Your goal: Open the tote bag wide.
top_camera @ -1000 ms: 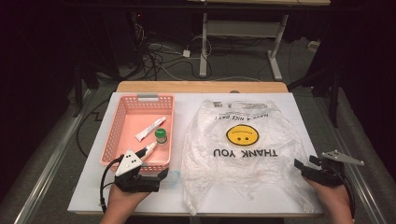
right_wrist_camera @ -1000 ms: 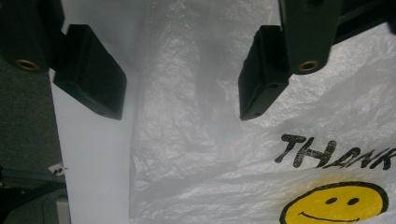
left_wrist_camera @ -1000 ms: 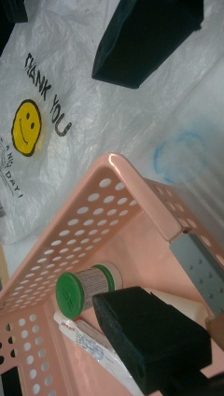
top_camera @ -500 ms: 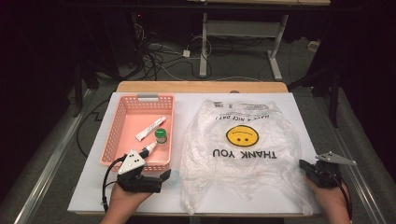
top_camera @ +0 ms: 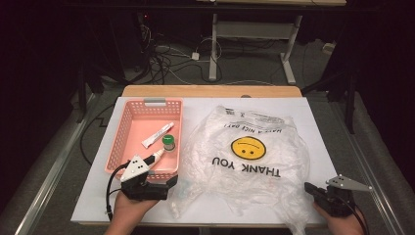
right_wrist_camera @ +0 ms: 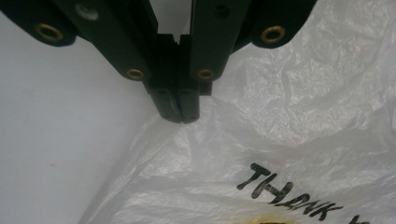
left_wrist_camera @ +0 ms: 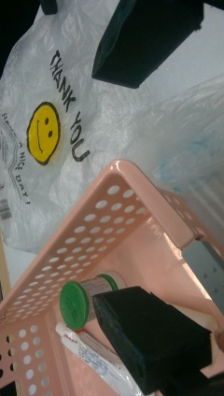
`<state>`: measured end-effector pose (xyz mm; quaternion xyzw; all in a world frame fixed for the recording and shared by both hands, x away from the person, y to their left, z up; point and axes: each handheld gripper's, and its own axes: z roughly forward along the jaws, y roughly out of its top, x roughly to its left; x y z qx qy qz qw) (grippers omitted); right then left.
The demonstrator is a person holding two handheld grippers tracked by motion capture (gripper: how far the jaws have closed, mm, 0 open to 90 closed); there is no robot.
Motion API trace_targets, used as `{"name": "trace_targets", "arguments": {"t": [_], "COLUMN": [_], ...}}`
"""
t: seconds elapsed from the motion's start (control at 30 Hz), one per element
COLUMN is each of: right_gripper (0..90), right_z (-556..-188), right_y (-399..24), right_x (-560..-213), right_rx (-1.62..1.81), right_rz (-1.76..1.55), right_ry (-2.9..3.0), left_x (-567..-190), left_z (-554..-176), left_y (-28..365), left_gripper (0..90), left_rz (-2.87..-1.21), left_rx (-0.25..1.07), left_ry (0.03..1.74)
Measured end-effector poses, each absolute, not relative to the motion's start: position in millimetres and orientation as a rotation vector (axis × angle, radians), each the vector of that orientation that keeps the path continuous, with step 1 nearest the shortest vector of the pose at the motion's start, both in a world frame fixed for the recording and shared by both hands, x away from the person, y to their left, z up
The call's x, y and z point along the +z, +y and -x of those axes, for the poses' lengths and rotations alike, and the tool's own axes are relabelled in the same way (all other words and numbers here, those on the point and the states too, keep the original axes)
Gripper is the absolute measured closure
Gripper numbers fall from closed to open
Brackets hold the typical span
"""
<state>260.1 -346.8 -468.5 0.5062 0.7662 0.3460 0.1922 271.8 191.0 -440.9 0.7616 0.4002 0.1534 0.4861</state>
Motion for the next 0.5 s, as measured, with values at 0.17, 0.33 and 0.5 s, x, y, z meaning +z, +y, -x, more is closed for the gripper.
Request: {"name": "trace_targets", "arguments": {"t": [0.17, 0.33, 0.5], "right_gripper": [65.0, 54.4, 47.5], "right_z": [-254.3, -259.6, -307.1], "right_y": [-347.4, -351.5, -352.8], "right_x": [-455.9, -437.0, -427.2], "right_rx": [1.018, 1.106, 1.103], "right_rz": [-1.367, -1.324, -1.286], "right_ry": [2.106, 2.007, 1.983], "left_x": [-443.3, -444.2, -444.6], "left_z": [-272.4, -270.8, -271.0], "left_y": [193.1, 193.3, 192.2], "left_gripper": [0.0, 0.0, 0.0], "left_rz": [-1.847, -1.838, -1.832], "left_rx": [0.37, 0.378, 0.369], "left_ry": [0.997, 0.988, 1.007]}}
